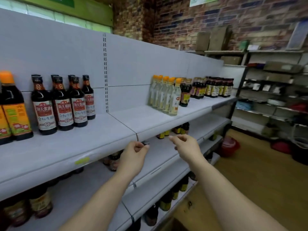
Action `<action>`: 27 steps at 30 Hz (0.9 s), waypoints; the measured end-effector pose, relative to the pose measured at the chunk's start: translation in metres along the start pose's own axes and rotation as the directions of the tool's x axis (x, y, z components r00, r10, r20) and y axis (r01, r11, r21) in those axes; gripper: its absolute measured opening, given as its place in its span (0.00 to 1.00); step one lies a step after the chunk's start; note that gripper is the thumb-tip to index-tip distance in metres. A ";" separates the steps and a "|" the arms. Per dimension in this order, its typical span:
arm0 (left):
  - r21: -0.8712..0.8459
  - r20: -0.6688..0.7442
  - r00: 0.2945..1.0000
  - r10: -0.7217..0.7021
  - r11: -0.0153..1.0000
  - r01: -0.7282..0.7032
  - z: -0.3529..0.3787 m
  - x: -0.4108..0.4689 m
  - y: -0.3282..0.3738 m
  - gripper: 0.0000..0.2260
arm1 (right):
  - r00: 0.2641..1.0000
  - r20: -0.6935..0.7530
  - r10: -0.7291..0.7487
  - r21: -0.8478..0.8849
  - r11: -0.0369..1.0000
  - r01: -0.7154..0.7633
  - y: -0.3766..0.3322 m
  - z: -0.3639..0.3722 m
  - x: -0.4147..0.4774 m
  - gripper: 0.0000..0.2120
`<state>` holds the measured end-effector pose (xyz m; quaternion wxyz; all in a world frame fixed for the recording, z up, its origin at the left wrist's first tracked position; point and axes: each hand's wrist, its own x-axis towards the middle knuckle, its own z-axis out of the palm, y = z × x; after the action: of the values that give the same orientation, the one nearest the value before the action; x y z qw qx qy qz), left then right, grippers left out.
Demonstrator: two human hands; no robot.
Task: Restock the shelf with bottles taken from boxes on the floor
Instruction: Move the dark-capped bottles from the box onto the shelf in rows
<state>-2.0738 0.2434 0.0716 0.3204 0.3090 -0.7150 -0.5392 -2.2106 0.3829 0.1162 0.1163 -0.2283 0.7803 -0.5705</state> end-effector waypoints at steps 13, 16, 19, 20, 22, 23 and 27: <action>0.215 0.116 0.993 -0.012 0.976 -0.014 0.189 -0.018 -0.008 0.11 | 0.998 -0.053 0.038 -0.003 0.999 -0.038 0.107 -0.150 0.059 0.15; 0.234 0.121 0.991 -0.054 0.972 0.024 0.223 -0.023 -0.024 0.10 | 0.997 -0.048 0.065 -0.044 0.997 -0.067 0.144 -0.165 0.067 0.16; 0.239 0.126 0.989 -0.081 0.970 0.049 0.246 -0.027 -0.051 0.10 | 0.993 -0.064 0.104 -0.065 0.992 -0.108 0.183 -0.170 0.067 0.14; 0.253 0.137 0.985 -0.100 0.966 0.063 0.252 -0.028 -0.061 0.10 | 0.990 -0.066 0.127 -0.063 0.989 -0.132 0.197 -0.170 0.067 0.13; 0.290 0.152 0.977 -0.146 0.952 0.098 0.263 -0.029 -0.084 0.10 | 0.982 -0.059 0.177 -0.067 0.981 -0.181 0.227 -0.168 0.066 0.12; 0.304 0.154 0.973 -0.169 0.946 0.117 0.267 -0.031 -0.097 0.10 | 0.979 -0.055 0.197 -0.075 0.977 -0.200 0.242 -0.165 0.064 0.12; 0.336 0.175 0.952 -0.253 0.924 0.184 0.282 -0.039 -0.149 0.10 | 0.942 -0.081 0.325 -0.065 0.941 -0.331 0.302 -0.149 0.056 0.13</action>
<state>-2.2592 0.4013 -0.1376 0.1253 0.3743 -0.7830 -0.4807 -2.3929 0.5541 -0.1160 0.1736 -0.0794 0.8325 -0.5200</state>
